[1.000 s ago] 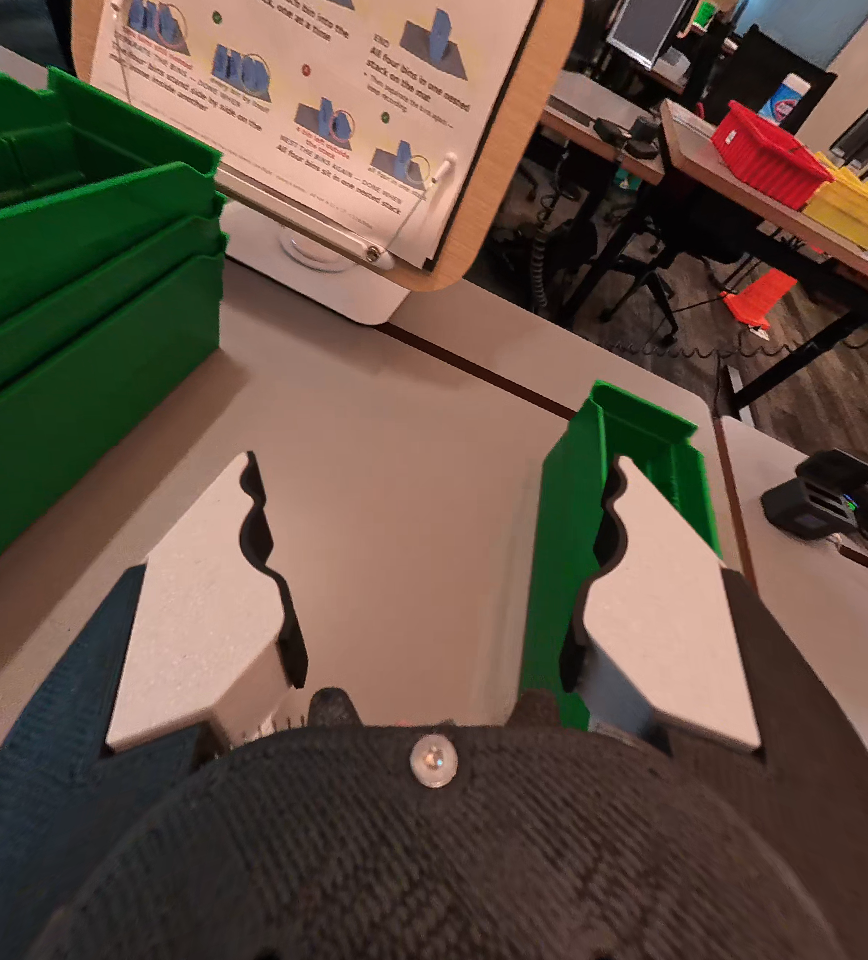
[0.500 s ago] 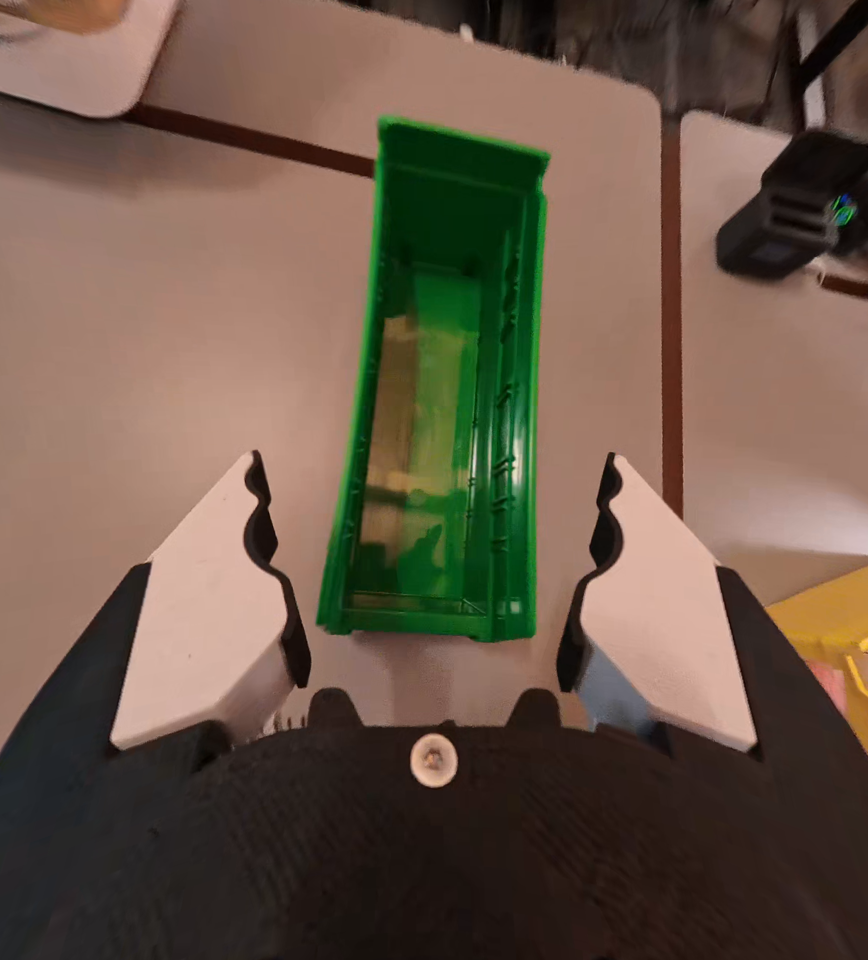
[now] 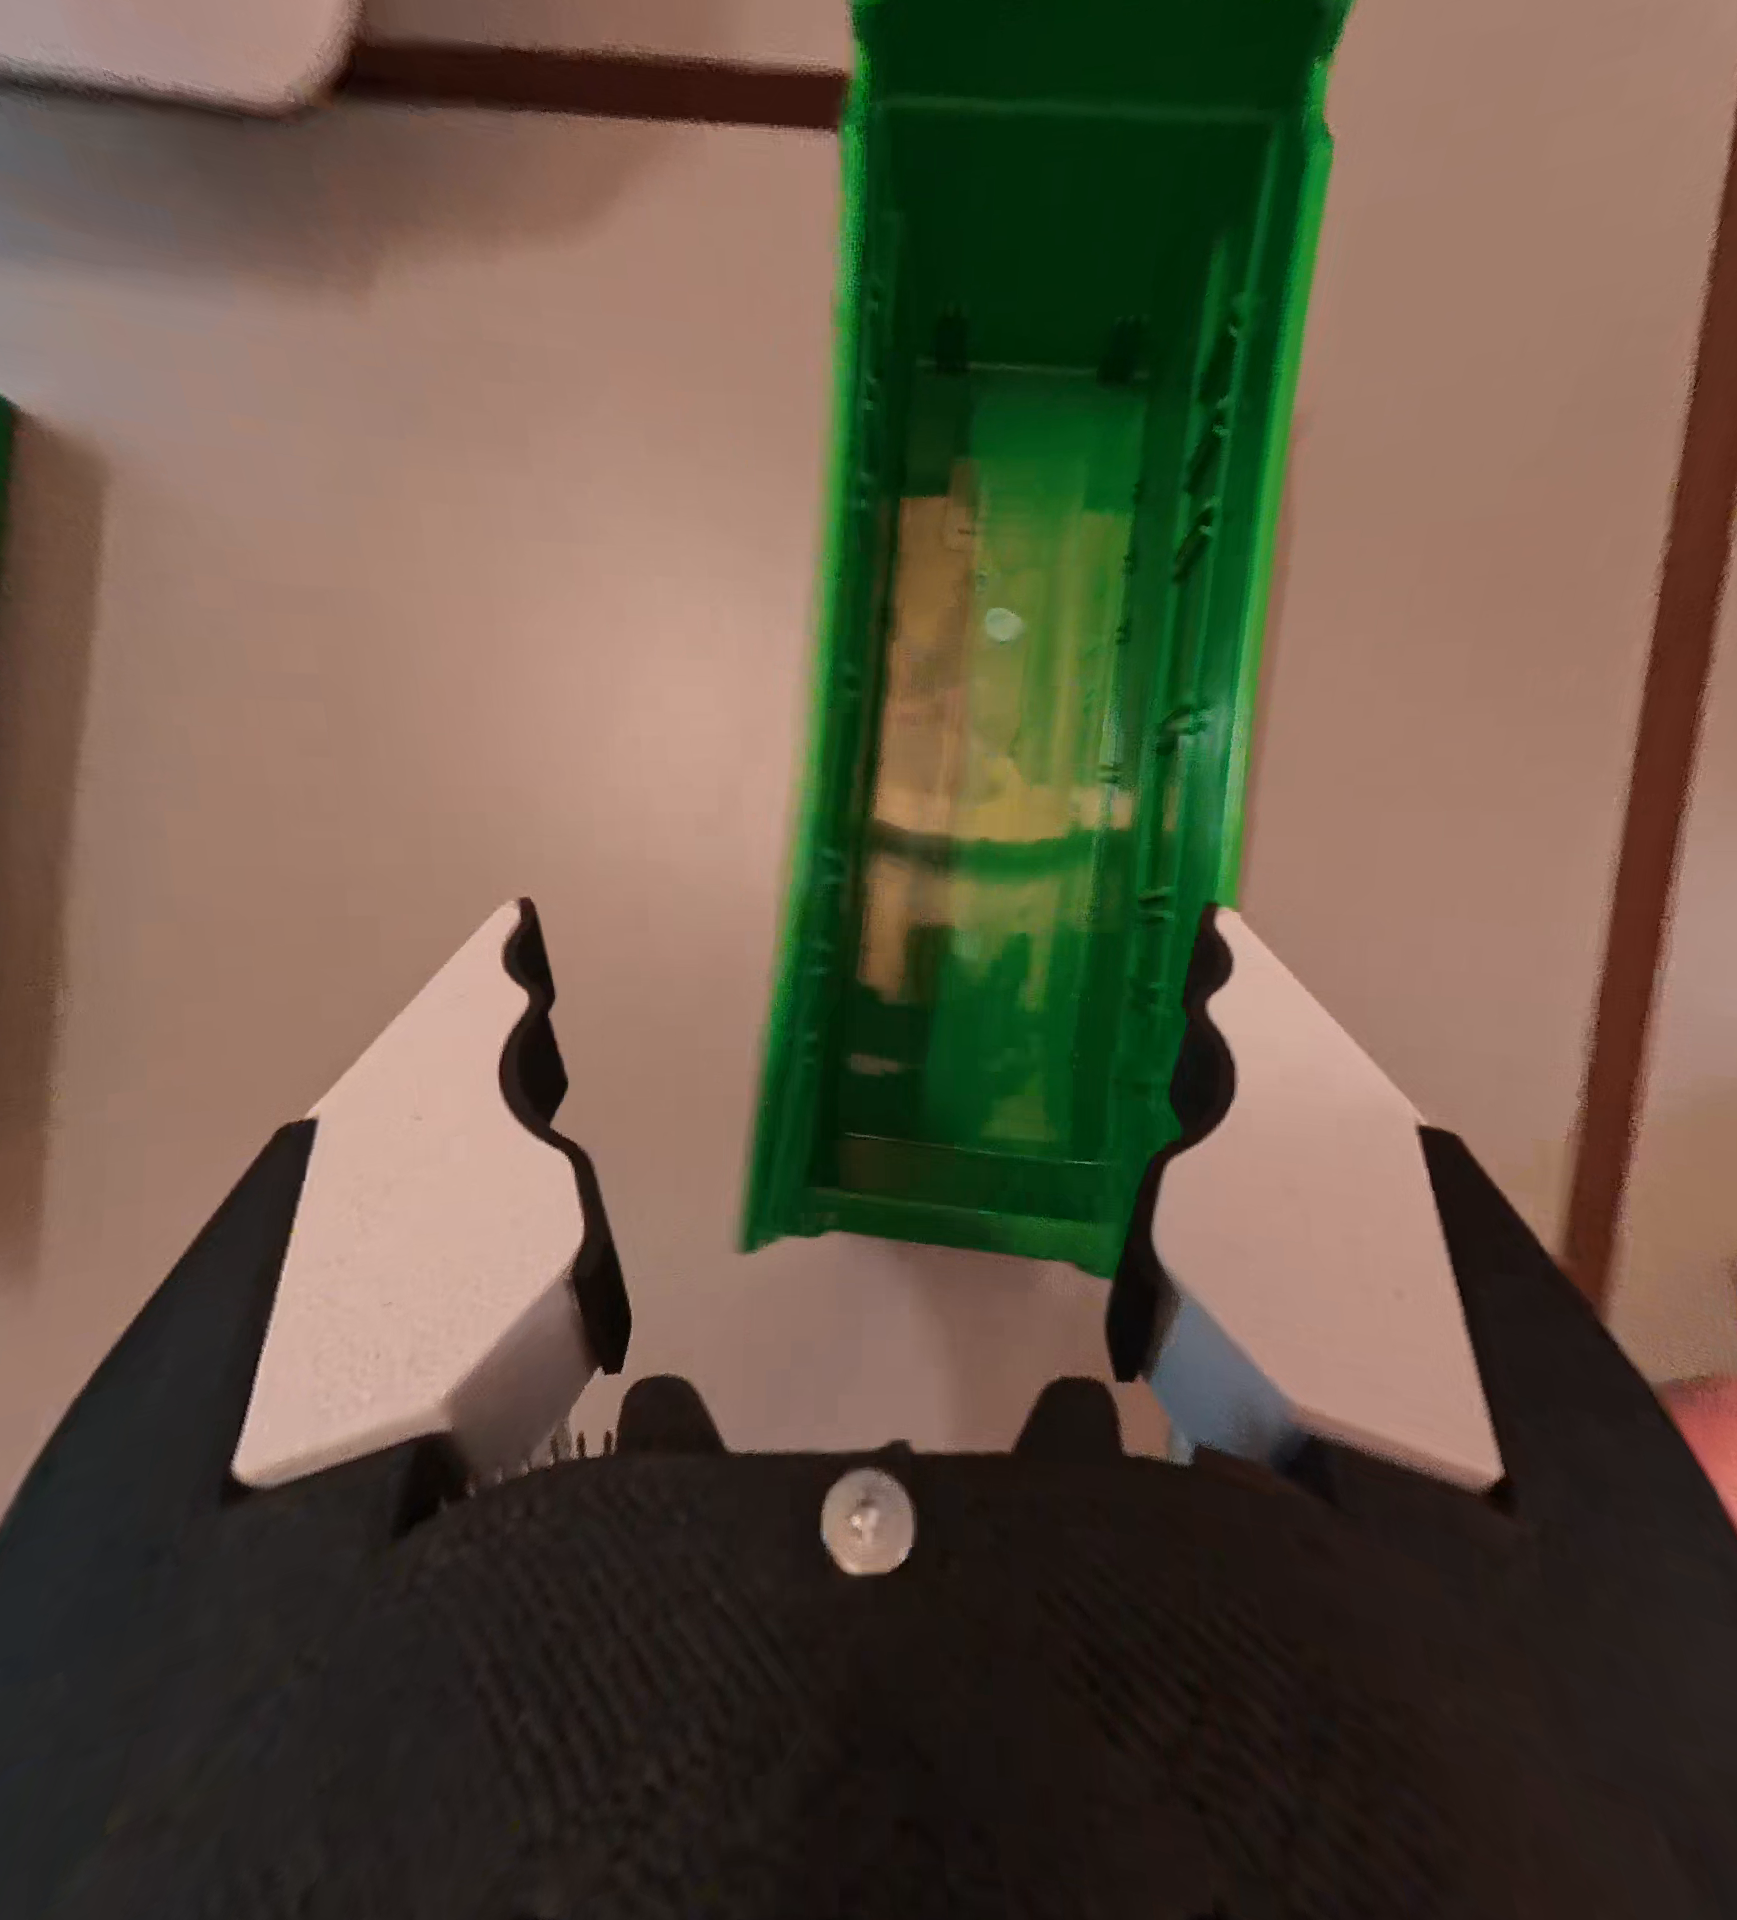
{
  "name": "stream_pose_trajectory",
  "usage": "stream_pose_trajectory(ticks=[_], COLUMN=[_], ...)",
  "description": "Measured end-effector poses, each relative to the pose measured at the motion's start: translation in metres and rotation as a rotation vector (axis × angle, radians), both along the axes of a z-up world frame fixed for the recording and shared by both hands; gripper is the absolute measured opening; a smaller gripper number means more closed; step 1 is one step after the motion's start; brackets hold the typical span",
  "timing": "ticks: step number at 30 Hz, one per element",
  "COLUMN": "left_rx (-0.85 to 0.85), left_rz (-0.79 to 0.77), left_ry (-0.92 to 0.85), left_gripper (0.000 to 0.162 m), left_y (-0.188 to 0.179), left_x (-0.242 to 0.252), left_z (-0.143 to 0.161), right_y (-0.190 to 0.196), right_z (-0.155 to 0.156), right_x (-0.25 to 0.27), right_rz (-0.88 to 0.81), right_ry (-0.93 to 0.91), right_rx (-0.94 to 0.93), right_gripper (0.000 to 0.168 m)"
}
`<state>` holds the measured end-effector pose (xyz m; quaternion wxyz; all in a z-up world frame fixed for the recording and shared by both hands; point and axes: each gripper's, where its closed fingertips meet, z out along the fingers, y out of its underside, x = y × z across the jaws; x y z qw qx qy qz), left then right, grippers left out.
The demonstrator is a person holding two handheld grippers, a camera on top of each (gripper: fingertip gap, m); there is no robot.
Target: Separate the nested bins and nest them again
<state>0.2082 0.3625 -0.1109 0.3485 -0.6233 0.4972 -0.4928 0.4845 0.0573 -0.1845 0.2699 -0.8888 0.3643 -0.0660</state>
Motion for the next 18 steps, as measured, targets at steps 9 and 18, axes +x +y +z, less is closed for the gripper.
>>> stream_pose_trajectory(ticks=[9,18], left_rx=[0.060,0.079], left_rz=[0.031,0.077], left_ry=[-0.027,0.009], left_gripper=[0.091,0.089], left_y=[-0.006,0.007], left_x=[-0.005,-0.003], left_z=[0.015,0.004], right_y=[0.139,0.244], right_z=[0.106,0.067], right_x=[-0.193,-0.262], right_rz=[0.385,0.500], right_ry=[-0.160,-0.180], right_rx=[0.733,0.541], right_gripper=[0.123,0.115])
